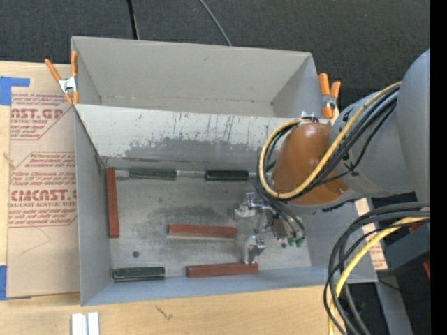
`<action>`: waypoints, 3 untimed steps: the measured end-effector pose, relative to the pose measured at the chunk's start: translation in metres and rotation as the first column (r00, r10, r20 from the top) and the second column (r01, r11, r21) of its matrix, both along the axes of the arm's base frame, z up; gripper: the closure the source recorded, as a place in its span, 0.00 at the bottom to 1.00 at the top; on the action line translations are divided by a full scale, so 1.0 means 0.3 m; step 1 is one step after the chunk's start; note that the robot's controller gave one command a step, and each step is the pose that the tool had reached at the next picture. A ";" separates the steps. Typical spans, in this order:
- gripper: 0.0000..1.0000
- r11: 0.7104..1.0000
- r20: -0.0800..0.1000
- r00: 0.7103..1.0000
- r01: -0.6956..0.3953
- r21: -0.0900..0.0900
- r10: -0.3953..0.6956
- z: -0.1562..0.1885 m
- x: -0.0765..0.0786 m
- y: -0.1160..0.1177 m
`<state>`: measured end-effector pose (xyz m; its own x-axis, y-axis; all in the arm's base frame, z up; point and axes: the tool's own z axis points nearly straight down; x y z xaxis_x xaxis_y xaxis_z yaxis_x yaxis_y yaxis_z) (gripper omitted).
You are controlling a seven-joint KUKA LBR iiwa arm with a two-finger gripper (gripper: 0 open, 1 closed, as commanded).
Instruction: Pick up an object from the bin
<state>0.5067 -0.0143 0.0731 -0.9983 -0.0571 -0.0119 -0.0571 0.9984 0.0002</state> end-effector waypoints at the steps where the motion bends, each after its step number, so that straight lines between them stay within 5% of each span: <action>1: 1.00 0.999 0.003 0.999 0.050 0.002 -0.050 0.012 0.096 0.215; 2: 1.00 0.999 0.003 0.999 0.050 0.002 -0.050 0.012 0.096 0.214; 3: 1.00 1.000 -0.014 1.000 -0.007 -0.001 0.007 0.675 0.061 0.112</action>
Offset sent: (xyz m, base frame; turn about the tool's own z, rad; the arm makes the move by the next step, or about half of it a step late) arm 0.0000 0.0000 0.0000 0.0000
